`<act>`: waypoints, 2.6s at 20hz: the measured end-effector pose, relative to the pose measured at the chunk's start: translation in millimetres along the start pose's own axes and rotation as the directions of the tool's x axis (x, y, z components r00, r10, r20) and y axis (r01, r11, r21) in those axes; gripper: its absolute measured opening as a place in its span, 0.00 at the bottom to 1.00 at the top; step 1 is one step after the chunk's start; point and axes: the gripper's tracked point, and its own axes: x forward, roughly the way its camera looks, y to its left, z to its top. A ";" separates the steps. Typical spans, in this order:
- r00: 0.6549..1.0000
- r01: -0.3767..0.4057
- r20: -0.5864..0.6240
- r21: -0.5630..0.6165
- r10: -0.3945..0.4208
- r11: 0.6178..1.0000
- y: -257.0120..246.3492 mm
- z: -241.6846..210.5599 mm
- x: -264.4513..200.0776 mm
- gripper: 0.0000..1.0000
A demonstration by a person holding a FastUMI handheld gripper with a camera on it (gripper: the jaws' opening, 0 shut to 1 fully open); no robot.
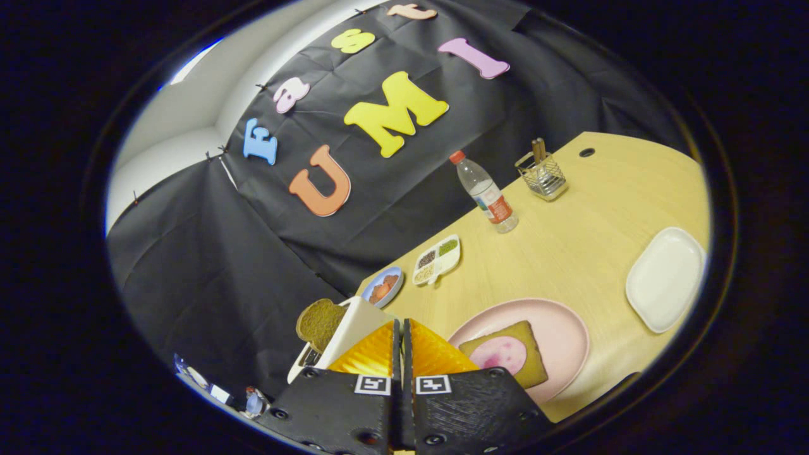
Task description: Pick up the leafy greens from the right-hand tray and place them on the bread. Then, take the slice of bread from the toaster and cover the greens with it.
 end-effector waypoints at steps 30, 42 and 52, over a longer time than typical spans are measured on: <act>0.957 0.289 0.068 -0.219 -0.281 0.932 -118.6 -12.2 -1.5 0.33; 0.897 0.415 0.349 -0.454 -0.271 0.788 -80.3 44.1 -50.4 0.96; 0.886 0.376 0.435 -0.468 -0.162 0.800 51.4 35.6 -47.3 0.95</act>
